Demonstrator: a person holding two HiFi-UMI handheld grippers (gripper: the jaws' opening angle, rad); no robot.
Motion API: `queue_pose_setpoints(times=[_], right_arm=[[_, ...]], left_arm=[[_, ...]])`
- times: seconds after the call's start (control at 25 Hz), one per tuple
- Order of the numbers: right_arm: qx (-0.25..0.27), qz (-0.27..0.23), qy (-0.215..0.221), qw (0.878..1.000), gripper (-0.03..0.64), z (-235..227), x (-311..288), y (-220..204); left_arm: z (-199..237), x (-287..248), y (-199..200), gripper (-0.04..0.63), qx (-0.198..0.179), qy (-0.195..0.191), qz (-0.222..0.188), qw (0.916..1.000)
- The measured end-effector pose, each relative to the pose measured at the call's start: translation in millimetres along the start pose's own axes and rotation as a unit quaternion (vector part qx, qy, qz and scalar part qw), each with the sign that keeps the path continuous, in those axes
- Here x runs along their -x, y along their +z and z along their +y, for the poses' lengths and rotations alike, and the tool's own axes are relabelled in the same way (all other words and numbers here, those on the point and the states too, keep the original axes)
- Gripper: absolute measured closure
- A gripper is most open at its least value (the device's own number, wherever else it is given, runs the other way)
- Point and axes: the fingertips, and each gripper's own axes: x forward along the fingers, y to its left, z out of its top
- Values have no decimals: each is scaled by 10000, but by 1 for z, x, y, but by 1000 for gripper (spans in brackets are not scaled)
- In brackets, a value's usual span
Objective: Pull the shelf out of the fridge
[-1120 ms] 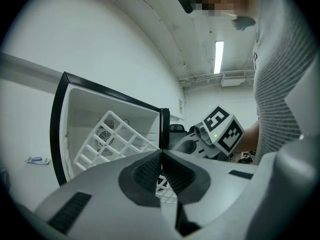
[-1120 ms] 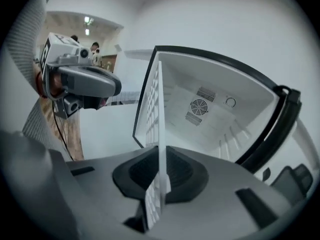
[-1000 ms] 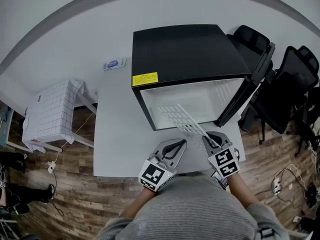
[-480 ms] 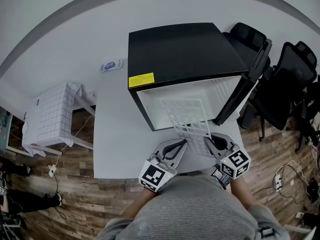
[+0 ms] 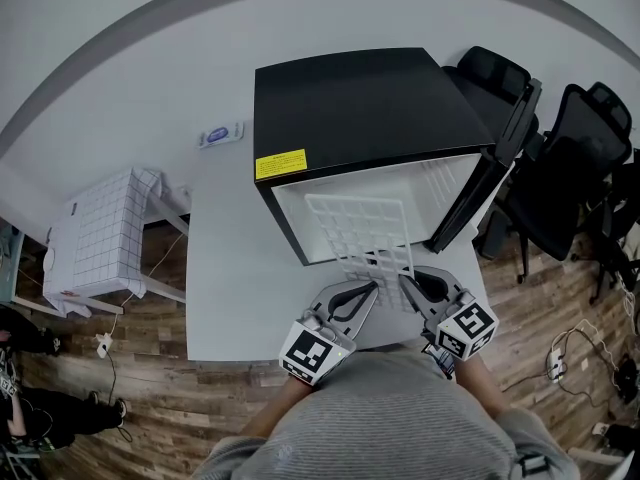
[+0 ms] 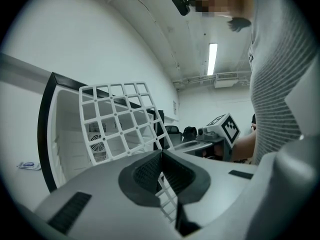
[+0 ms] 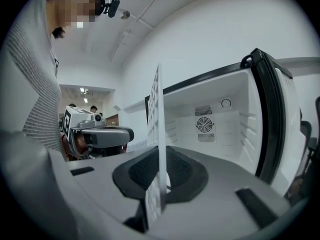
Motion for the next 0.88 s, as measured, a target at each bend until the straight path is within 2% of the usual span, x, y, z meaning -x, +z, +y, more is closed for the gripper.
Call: queue_pose_setpoints(times=[0.28,0.88], right_arm=[[-152,-175,20,9997,581,-2,1,7],[-225,-206,41,9995,581,-2,4,4]], left_arm=[[-2,-4,-1,584,33,-95,20,9999],[-5,-7,-4,584,35,-118,79,9999]])
